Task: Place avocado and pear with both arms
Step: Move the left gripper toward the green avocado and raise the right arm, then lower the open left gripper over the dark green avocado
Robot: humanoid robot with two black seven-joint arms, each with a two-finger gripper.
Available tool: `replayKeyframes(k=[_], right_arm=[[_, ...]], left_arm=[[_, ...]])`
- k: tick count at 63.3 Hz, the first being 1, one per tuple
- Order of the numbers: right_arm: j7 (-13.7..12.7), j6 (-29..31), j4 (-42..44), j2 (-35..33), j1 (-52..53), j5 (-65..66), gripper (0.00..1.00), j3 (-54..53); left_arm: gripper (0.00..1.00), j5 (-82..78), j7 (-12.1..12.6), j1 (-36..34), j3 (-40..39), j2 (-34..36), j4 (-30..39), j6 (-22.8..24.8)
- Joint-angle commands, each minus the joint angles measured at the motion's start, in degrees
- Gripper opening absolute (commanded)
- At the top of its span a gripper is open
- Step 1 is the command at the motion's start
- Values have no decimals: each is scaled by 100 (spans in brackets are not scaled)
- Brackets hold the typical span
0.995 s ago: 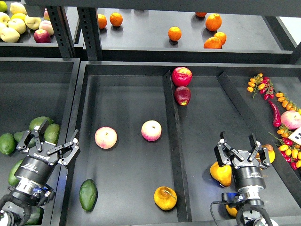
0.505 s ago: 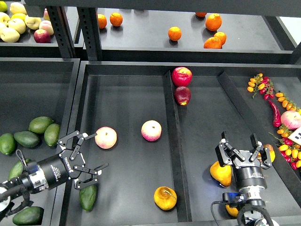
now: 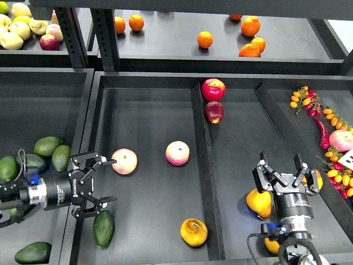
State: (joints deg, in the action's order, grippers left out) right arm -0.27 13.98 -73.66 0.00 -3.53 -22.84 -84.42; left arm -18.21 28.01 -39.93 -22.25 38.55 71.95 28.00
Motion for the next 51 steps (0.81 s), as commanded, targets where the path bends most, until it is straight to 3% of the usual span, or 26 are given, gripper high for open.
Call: replayKeyframes(k=[1, 16, 18, 31, 51], right_arm=[[27, -264, 1, 0, 335, -18, 100, -101], [44, -968, 10, 0, 959, -18, 100, -180], [44, -1108, 19, 0, 1100, -36, 100, -180], [36, -1363, 27, 0, 1363, -106, 100, -189], [36, -1847, 458, 0, 2146, -335, 100, -663]], left_arm=[[100, -68, -1, -401, 659, 3, 4, 0], [100, -191, -1, -1315, 1873, -85, 13, 0], [100, -279, -1, -1675, 2294, -216, -5, 0], [100, -332, -1, -2431, 3208, -708, -137, 0], [100, -341, -1, -2774, 4070, -1543, -480, 0]])
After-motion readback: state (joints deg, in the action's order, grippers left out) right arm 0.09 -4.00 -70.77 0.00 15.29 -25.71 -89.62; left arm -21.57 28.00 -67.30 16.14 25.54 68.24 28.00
